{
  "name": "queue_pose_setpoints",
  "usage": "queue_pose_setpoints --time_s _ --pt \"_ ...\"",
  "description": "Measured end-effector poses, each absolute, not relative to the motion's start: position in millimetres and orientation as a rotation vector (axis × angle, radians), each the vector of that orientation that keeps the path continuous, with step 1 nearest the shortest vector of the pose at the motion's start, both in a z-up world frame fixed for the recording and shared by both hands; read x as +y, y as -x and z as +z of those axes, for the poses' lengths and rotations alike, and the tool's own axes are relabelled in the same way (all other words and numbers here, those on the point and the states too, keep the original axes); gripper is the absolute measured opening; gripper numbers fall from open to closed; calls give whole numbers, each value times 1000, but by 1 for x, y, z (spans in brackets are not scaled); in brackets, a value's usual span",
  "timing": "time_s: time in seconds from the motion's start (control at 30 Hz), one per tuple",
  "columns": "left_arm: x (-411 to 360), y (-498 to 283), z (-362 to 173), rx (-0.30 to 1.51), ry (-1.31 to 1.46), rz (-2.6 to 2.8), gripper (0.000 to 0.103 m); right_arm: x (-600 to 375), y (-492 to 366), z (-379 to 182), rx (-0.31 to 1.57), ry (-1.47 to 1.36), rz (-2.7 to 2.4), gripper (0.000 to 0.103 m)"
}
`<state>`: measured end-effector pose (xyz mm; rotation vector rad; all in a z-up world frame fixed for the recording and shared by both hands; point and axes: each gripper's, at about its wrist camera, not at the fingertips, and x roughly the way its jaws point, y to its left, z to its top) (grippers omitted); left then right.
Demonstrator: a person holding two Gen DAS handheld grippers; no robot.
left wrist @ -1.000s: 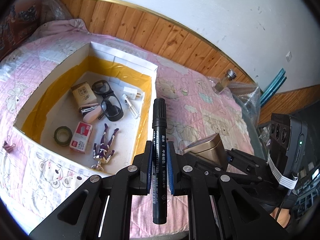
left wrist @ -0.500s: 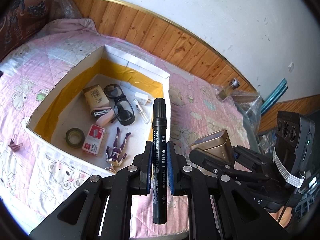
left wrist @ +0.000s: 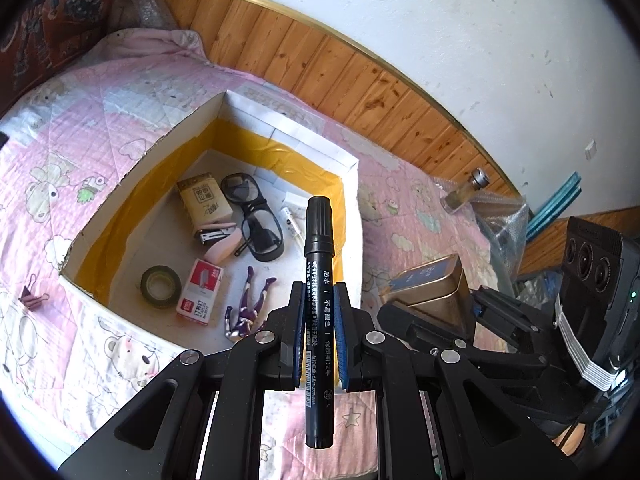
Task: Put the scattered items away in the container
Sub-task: 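Carry the marker in the left tool and gold tin in the right tool over the box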
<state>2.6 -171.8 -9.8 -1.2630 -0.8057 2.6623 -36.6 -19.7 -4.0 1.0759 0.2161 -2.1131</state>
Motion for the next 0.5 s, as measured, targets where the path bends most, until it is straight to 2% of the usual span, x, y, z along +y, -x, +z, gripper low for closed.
queue_pose_setpoints --time_s 0.5 --pt "-164 37 -40 -797 1395 2592 13 -34 96 -3 288 -1084 -2100 49"
